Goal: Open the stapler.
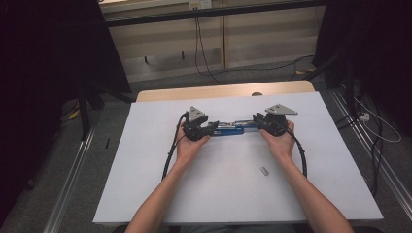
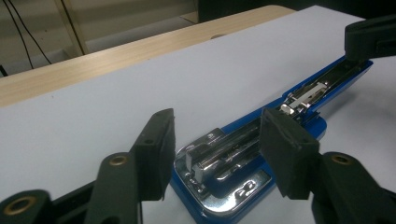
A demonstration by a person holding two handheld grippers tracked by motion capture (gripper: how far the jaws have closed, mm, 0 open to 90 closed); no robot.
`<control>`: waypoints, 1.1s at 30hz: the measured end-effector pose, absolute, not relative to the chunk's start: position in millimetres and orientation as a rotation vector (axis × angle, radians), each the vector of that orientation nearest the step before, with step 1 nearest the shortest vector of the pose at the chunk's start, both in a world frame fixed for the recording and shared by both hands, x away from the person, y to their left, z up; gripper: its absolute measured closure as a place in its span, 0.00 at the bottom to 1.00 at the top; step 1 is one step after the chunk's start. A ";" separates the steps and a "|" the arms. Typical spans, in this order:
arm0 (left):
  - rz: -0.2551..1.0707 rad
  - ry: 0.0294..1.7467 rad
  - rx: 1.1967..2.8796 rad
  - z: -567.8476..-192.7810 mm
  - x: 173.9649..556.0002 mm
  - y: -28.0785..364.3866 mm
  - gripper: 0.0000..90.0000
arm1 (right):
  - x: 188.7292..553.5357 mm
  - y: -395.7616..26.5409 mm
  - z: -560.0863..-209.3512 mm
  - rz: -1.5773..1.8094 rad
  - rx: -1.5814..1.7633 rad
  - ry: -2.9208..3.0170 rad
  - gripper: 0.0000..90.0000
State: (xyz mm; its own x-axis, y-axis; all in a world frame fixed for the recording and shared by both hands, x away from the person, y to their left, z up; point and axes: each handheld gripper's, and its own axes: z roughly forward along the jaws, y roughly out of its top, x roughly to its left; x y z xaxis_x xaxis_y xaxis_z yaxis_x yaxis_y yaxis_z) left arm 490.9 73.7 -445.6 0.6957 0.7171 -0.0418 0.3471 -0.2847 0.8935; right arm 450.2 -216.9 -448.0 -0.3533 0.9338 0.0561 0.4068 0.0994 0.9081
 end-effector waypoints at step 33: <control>0.449 0.834 1.839 -430.6 453.7 131.9 0.04 | 415.7 -241.6 -433.6 1.257 1.293 1.839 0.09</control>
